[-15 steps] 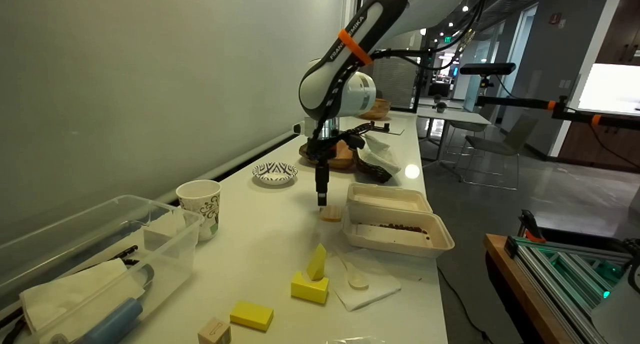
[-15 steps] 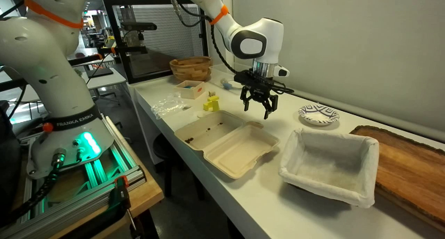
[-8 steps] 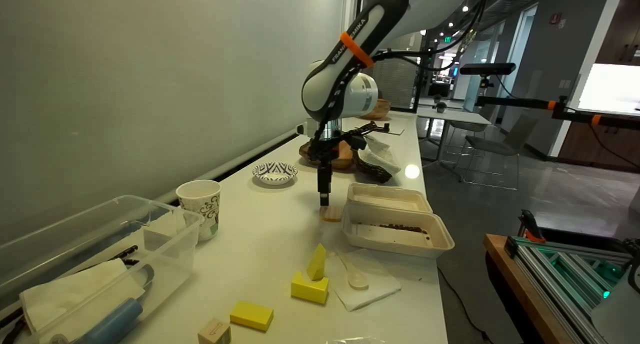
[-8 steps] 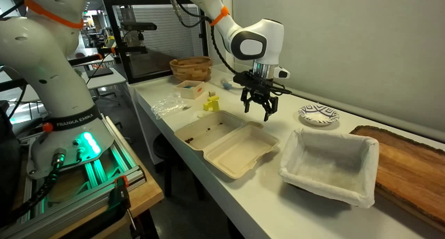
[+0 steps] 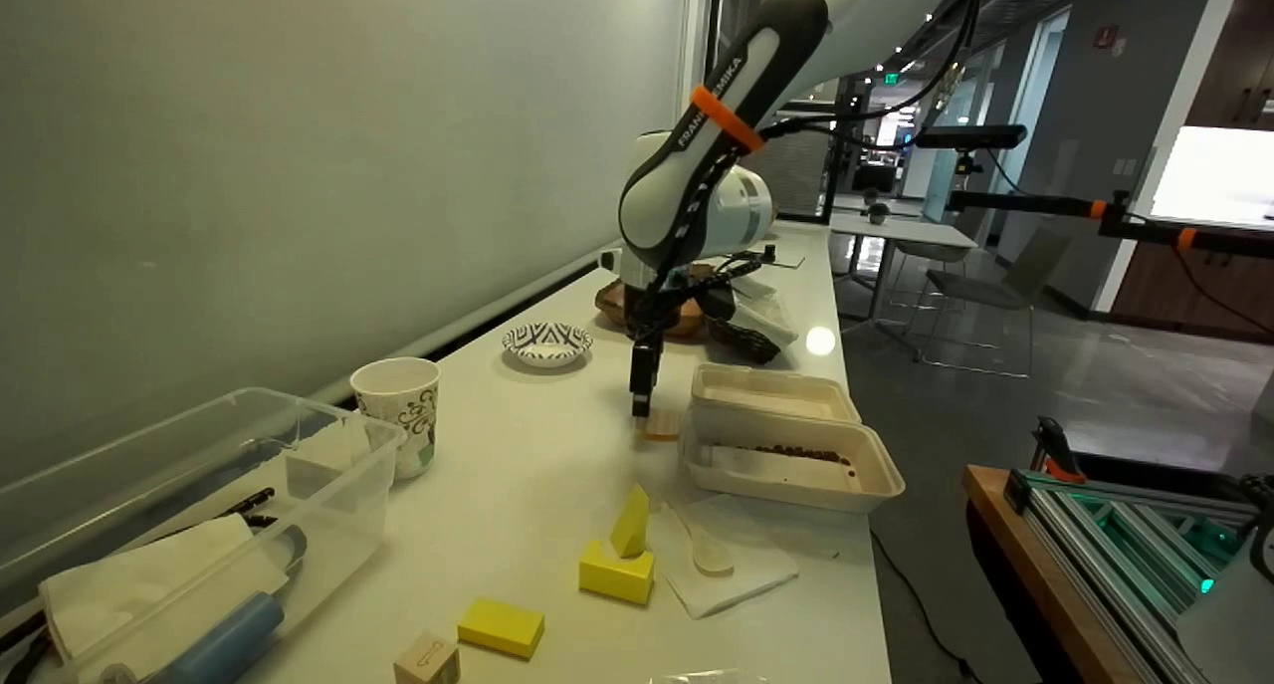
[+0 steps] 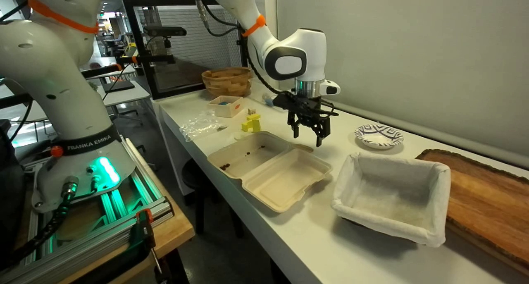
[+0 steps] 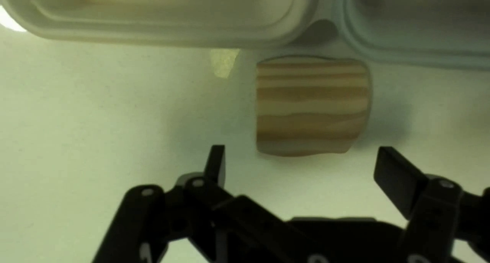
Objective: Move the takeaway pack closer to the edge and move the small beige object closer to the wall
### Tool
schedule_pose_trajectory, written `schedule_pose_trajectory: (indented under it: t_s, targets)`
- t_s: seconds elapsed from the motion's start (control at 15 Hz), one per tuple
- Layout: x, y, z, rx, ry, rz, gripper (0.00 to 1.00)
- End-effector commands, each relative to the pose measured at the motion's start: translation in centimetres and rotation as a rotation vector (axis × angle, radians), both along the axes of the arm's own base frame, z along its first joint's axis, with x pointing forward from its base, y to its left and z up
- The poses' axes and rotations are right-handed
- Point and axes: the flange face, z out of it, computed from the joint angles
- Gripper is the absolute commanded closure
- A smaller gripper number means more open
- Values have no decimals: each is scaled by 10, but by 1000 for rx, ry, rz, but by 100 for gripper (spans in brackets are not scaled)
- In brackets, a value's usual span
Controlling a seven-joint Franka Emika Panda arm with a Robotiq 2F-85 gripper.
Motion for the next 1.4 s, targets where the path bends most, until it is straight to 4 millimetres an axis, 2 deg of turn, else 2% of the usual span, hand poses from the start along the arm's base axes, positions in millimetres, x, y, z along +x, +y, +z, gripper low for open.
schedule_pose_trajectory:
  t_s: [0.0, 0.13, 0.6, 1.0, 1.33]
  targets:
    - [-1, 1, 0, -1, -1, -1, 0]
    - [-1, 1, 2, -1, -1, -2, 0]
    - [0, 18, -14, 36, -16, 26, 0]
    - [-5, 12, -16, -7, -37, 29, 0]
    - [-12, 13, -28, 2, -31, 30, 0]
